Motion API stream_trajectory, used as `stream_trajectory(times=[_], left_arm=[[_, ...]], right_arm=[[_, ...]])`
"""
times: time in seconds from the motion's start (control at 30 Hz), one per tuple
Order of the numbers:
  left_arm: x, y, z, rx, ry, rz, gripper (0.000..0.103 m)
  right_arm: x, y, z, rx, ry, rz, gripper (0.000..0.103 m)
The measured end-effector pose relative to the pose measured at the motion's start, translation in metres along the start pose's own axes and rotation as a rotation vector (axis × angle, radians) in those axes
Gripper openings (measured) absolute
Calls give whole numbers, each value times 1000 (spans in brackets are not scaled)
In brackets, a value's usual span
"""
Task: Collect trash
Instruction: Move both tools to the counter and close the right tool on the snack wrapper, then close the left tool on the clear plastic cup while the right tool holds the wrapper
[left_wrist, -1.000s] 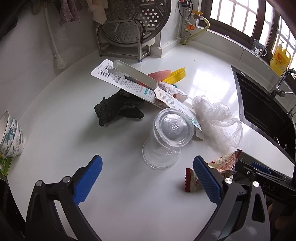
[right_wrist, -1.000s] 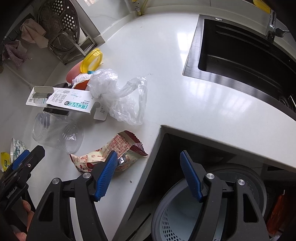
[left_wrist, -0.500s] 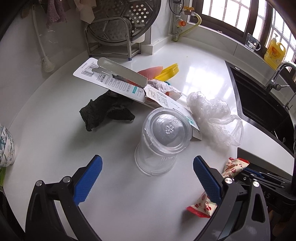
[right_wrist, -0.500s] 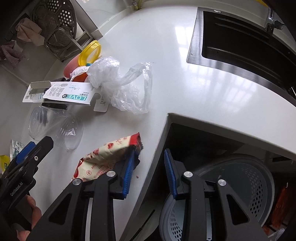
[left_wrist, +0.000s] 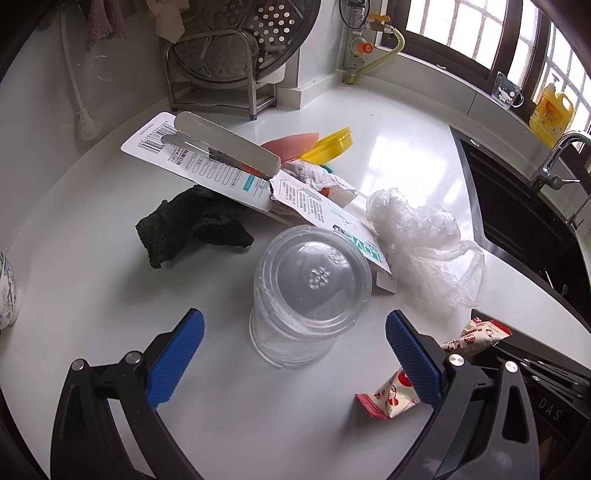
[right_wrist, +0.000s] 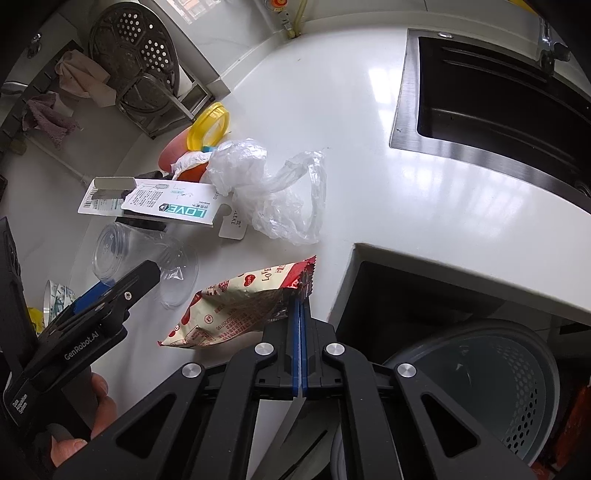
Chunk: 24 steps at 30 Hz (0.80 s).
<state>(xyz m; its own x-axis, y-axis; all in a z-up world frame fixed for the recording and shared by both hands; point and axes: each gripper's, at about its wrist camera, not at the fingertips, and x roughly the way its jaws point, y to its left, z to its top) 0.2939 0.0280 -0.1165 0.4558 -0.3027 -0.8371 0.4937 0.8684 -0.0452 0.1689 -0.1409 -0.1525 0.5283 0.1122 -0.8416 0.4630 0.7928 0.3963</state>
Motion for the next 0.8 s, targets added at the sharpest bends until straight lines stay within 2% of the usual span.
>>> stream_trajectory(times=[0.1, 0.37, 0.47, 0.53, 0.57, 0.8], left_arm=[[5, 0, 3, -11, 0, 13, 97], [9, -1, 13, -71, -60, 46, 94], [12, -6, 11, -50, -53, 55, 77], [16, -6, 9, -47, -30, 54, 60], [18, -5, 7, -51, -18, 48, 56], [10, 1, 1, -64, -20, 26, 53]], right_arm=[[-1, -2, -2, 4, 0, 3, 1], [-3, -4, -5, 8, -2, 9, 1], [-4, -5, -6, 6, -5, 9, 1], [-4, -5, -6, 5, -6, 10, 1], [-4, -6, -6, 5, -7, 11, 1], [-8, -2, -7, -7, -16, 28, 1]])
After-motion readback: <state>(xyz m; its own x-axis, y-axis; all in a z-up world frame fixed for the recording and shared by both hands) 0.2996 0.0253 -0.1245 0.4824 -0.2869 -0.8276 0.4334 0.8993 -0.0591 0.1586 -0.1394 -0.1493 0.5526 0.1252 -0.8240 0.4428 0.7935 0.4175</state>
